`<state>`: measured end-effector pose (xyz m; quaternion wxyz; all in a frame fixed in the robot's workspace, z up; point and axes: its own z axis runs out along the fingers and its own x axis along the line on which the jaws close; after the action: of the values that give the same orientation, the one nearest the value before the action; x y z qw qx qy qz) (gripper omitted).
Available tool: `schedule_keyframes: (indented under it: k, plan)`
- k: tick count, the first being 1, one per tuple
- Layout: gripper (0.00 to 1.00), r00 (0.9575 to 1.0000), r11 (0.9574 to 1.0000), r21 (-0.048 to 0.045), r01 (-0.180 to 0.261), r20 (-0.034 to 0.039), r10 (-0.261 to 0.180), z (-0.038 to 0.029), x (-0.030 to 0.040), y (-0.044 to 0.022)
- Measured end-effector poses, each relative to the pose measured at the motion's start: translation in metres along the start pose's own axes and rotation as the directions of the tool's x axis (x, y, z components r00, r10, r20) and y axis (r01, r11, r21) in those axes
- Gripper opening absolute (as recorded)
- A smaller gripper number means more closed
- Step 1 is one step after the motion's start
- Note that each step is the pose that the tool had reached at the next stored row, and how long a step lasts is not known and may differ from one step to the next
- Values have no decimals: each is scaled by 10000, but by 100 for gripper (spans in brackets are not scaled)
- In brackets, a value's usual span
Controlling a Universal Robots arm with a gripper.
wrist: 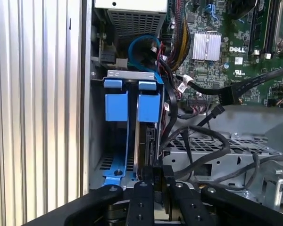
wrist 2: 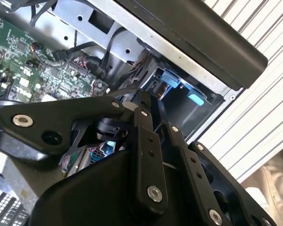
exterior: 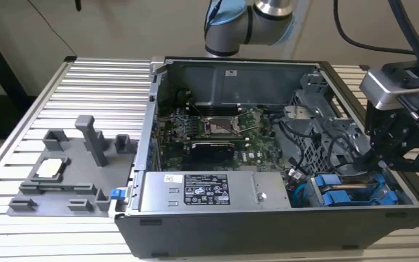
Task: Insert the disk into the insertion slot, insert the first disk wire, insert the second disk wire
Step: 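Insert the first disk wire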
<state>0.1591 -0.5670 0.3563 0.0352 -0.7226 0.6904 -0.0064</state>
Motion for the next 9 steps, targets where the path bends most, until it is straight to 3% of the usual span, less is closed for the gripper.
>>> schedule_keyframes:
  k: [4,9]
  plan:
    - [19,9999,10000,-5,6,-121,-6,53,2,3]
    - [19,9999,10000,-8,9,-172,-9,83,3,5]
